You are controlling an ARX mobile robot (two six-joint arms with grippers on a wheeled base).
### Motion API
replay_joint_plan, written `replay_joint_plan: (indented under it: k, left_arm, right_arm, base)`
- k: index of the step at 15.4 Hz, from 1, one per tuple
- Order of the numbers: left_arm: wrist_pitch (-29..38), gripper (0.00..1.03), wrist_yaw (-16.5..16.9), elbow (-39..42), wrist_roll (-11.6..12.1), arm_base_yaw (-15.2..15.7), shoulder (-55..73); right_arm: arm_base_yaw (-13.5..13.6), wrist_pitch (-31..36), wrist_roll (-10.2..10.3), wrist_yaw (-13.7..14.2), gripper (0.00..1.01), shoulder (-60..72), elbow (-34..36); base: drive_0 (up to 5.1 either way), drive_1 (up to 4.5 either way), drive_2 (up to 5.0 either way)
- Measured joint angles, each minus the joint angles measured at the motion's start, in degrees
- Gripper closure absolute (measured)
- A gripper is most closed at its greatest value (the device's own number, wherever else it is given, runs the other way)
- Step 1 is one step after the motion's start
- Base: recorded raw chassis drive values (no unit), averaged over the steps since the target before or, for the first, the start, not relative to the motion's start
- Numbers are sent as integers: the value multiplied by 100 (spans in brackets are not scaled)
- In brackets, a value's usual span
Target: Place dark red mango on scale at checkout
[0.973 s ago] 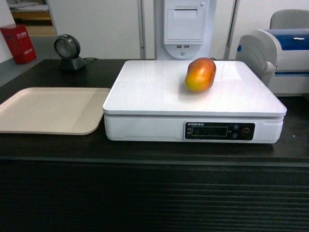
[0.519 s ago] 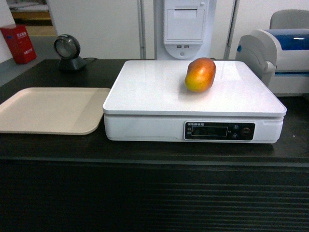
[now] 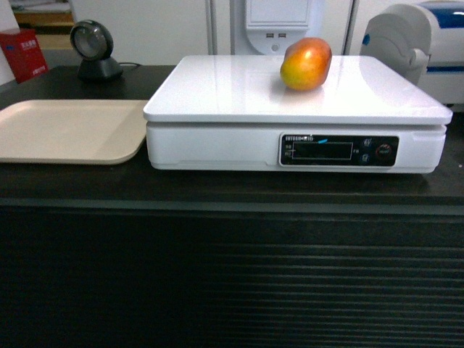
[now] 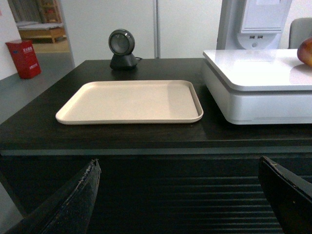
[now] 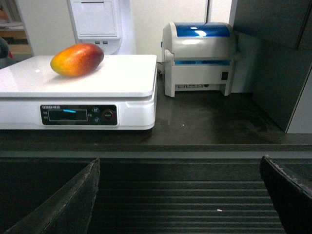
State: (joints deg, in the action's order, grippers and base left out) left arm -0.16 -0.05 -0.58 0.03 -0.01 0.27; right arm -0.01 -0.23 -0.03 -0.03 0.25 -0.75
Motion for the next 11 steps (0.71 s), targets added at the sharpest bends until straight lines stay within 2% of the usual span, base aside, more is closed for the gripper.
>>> replay_joint_plan:
  k: [11]
  left_arm:
    - [-2, 5, 4, 0, 0, 0, 0]
  right_arm:
    - [0, 0, 0, 2, 3, 0, 0]
  base:
    - [0, 0, 0]
